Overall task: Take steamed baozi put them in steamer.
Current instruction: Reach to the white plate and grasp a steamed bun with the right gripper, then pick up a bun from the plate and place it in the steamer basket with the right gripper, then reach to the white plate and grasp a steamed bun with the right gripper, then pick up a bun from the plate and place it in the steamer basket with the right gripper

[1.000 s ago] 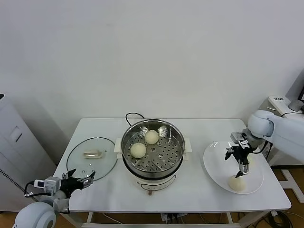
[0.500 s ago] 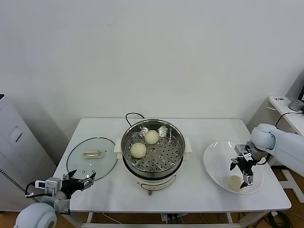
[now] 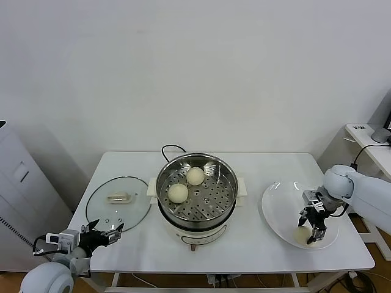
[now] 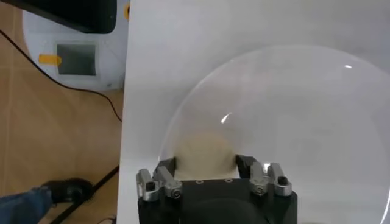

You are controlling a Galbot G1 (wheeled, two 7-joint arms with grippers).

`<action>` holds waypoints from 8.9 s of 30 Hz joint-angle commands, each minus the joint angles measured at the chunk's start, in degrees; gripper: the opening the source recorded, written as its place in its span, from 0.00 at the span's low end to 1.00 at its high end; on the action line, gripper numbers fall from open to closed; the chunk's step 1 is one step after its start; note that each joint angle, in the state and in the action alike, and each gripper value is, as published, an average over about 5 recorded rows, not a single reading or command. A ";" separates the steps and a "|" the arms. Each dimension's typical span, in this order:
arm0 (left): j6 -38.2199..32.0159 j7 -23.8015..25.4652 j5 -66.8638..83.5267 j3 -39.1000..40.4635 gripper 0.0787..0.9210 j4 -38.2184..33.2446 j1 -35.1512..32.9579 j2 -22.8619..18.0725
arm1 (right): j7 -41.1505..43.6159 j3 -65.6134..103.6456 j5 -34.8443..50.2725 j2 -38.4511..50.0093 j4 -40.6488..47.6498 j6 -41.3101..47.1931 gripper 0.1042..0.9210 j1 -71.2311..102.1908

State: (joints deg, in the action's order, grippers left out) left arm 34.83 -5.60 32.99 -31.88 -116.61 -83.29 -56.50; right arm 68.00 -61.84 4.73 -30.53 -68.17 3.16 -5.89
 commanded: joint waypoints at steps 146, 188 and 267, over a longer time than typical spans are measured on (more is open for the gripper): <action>0.05 -0.08 1.19 0.18 0.88 0.17 1.03 0.24 | 5.70 31.07 -23.32 -13.27 34.54 -30.04 0.88 5.45; 0.23 0.00 1.19 2.05 0.88 0.01 2.04 1.07 | 1.19 43.00 -29.21 -15.14 36.24 -27.91 0.47 11.40; 0.58 -0.36 0.90 1.49 0.88 -0.21 2.26 0.70 | -21.12 -31.03 45.91 -32.43 -9.36 27.09 0.43 -36.55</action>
State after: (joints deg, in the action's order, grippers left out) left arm 35.43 -5.99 33.88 -30.42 -116.87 -81.07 -55.83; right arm 49.49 -93.90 50.27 -61.55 -78.30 28.58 -46.56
